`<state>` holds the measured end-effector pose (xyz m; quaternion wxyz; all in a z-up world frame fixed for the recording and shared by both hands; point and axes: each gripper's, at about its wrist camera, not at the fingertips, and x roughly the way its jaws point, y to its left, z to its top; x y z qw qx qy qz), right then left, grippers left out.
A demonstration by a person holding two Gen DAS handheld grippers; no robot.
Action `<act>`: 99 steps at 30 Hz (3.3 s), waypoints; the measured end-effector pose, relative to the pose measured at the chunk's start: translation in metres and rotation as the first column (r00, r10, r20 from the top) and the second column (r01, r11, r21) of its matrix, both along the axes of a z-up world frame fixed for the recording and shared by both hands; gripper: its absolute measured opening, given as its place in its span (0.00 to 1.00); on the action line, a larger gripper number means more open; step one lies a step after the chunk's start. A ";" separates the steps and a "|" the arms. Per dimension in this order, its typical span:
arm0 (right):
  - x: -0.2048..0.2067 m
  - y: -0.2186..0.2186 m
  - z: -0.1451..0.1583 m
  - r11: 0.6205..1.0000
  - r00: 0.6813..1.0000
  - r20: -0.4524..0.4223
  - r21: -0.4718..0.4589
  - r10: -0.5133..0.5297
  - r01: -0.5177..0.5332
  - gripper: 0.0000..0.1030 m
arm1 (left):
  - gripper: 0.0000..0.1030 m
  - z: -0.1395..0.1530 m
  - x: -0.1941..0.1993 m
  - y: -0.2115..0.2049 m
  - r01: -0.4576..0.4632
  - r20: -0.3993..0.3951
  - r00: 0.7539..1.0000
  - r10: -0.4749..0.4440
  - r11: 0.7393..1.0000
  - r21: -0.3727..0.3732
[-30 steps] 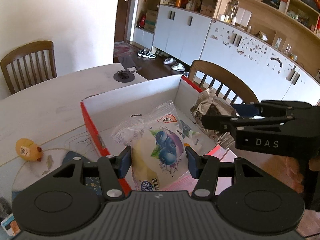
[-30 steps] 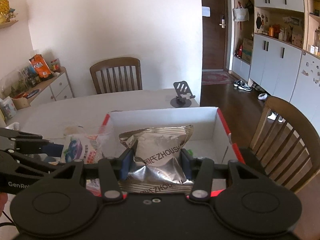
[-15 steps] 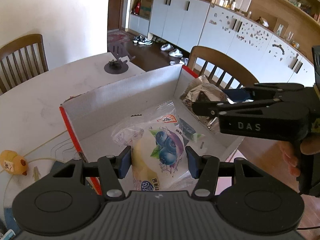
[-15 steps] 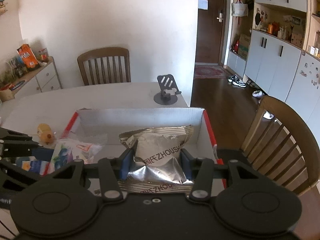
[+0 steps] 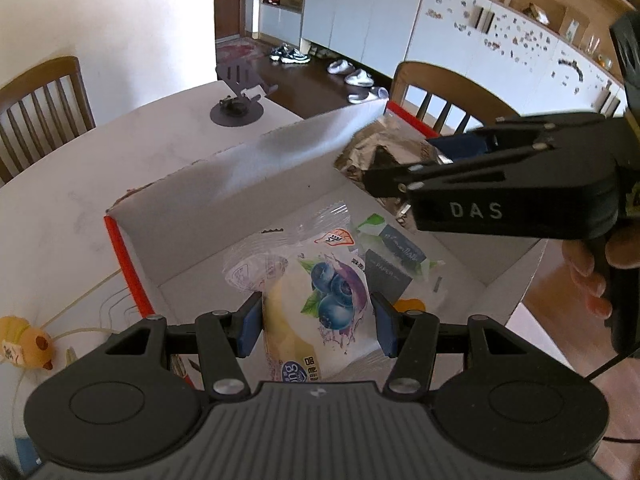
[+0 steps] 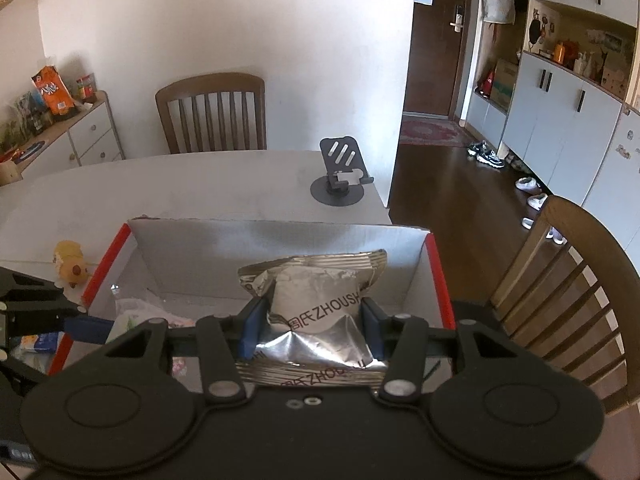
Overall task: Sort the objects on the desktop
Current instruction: 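Lower both held bags down into the red box, then open right gripper releasing foil bag while left gripper releases bread bag, then withdraw both grippers from the box back over the table snacks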
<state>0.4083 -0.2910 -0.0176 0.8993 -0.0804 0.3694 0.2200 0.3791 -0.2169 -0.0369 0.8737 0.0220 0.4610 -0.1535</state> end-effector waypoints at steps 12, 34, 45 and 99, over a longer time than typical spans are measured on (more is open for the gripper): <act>0.025 0.010 -0.028 0.999 0.997 -0.080 -0.034 -0.013 0.010 0.48 | 0.53 -0.022 0.015 -0.007 0.026 -0.086 0.996 -0.023 0.999 0.032; 0.040 0.030 -0.051 0.983 0.988 -0.137 -0.160 0.068 -0.089 0.50 | 0.54 -0.045 0.025 -0.013 0.070 -0.203 0.977 -0.063 0.997 0.026; 0.040 0.025 -0.047 0.988 0.991 -0.129 -0.143 0.045 -0.064 0.63 | 0.67 -0.037 0.021 -0.014 0.063 -0.165 0.984 -0.060 0.998 0.014; -0.098 0.037 0.058 0.991 0.999 -0.007 0.133 0.035 -0.033 0.81 | 1.00 0.043 -0.100 0.091 -0.088 0.118 0.987 0.109 0.982 -0.168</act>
